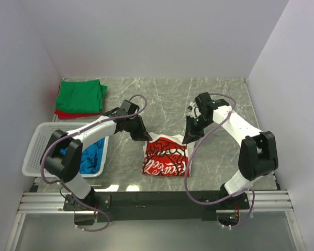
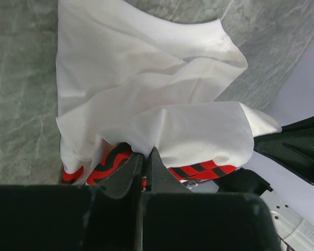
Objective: Fold and stack the t-shirts
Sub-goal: Fold the tshirt
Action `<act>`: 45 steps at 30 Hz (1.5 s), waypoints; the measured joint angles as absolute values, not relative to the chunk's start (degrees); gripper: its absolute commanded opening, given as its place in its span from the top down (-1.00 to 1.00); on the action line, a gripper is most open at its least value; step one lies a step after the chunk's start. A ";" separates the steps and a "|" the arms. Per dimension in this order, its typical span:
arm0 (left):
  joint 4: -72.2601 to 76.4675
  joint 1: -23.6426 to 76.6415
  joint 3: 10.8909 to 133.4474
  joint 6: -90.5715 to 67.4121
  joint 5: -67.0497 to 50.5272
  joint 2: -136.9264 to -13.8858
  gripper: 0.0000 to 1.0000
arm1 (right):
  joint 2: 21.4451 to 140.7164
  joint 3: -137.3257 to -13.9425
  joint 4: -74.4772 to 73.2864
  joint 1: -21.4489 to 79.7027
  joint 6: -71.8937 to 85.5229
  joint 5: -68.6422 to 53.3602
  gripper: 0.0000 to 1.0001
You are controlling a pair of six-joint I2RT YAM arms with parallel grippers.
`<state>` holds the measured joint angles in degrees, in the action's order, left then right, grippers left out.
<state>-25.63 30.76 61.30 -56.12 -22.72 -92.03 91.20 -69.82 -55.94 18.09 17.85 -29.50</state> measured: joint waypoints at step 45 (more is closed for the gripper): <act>-20.93 27.20 70.63 -48.51 -22.70 -97.78 -0.99 | 84.34 -74.70 -56.45 14.11 16.95 -18.44 -0.46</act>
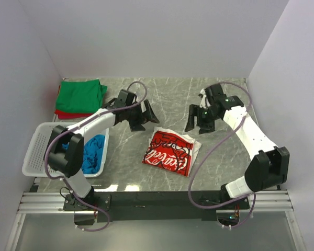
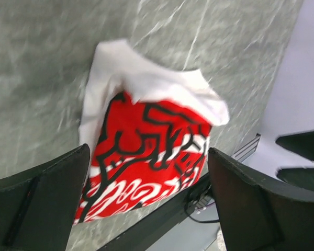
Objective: Fold and stack the t-shirts
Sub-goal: Fold the tshirt
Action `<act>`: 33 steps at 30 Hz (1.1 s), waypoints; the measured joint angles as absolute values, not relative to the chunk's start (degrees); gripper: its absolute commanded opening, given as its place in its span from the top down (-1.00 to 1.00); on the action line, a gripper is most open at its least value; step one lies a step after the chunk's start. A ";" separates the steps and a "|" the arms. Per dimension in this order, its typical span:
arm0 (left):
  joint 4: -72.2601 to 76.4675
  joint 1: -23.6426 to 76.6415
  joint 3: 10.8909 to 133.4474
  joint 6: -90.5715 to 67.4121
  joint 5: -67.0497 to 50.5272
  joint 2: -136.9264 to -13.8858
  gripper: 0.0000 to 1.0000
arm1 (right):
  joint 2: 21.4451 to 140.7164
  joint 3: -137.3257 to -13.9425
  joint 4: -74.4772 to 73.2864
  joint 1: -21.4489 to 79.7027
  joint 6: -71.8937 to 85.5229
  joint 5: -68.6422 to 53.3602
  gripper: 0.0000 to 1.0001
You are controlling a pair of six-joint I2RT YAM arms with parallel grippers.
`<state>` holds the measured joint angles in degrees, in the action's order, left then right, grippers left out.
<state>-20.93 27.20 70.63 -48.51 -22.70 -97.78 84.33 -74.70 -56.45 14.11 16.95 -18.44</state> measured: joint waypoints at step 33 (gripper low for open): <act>-4.12 30.35 43.86 -50.83 -25.58 -90.52 -0.99 | 99.37 -55.31 -46.89 23.09 21.17 -25.23 0.32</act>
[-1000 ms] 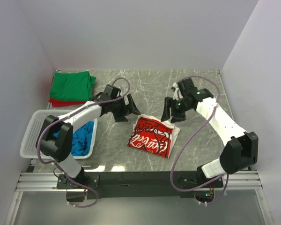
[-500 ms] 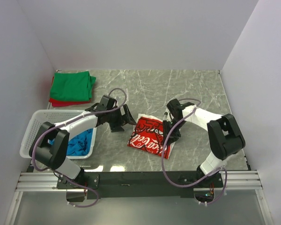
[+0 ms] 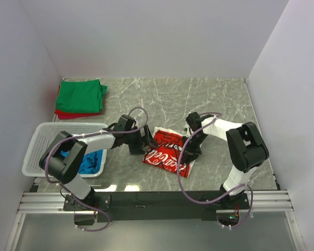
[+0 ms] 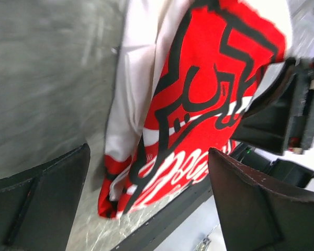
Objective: Fold and stack the t-shirts
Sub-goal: Fold the tshirt, then neatly place the folded tshirt to the corner
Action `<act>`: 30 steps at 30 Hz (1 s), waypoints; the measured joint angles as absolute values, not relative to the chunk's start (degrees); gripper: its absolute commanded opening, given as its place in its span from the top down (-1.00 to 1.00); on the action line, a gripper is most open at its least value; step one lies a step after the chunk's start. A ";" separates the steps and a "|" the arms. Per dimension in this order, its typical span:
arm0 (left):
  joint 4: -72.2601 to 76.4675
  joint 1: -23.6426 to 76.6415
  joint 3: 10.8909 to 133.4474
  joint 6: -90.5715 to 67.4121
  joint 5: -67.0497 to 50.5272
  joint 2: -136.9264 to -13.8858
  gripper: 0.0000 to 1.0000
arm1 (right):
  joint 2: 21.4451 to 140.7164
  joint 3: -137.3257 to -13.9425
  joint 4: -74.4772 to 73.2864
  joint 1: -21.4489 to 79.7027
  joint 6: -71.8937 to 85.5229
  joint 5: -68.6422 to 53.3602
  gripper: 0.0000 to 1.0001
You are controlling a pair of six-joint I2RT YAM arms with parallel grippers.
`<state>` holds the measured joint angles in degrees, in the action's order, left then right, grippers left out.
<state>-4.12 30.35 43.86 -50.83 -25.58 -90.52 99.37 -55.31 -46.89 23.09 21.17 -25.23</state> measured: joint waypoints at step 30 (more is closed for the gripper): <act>3.79 39.46 50.11 -54.59 -27.49 -103.31 0.12 | 100.07 -56.25 -47.97 23.11 20.45 -25.12 0.41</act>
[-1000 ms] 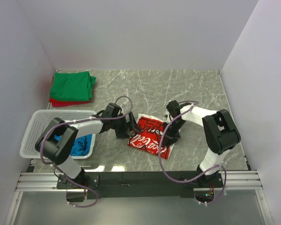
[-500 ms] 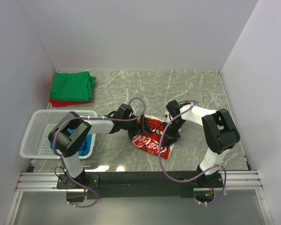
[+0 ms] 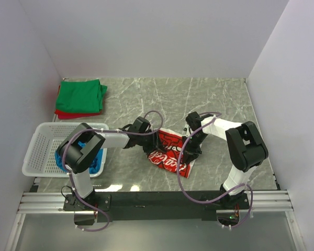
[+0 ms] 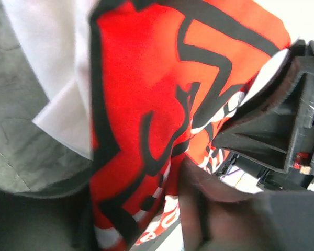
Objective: Fold and stack the t-shirts
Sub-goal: Neatly place the folded tshirt to the corner
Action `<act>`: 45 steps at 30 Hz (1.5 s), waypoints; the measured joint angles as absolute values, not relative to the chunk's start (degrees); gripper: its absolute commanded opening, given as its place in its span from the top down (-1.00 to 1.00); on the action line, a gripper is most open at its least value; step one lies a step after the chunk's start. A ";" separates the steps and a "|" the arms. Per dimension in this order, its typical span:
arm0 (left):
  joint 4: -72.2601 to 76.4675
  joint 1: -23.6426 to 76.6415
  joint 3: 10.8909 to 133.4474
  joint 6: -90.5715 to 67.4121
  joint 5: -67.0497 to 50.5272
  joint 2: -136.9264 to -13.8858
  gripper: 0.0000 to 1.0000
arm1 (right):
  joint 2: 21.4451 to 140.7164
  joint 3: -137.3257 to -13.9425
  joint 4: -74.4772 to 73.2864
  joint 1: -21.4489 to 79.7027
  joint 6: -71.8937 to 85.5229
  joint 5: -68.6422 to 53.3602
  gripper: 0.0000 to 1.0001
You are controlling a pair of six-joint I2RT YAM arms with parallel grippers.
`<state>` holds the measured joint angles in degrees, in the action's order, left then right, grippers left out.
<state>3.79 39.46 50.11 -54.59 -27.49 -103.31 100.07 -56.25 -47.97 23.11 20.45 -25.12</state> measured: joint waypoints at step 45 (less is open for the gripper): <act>-40.38 11.33 107.39 -16.91 -1.83 -108.07 0.99 | 96.33 -65.32 -49.39 23.49 18.31 -25.17 0.33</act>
<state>-40.38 11.33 107.39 -16.91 -1.83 -108.07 96.33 -65.32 -49.39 23.49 18.31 -25.17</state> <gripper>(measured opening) 0.091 0.332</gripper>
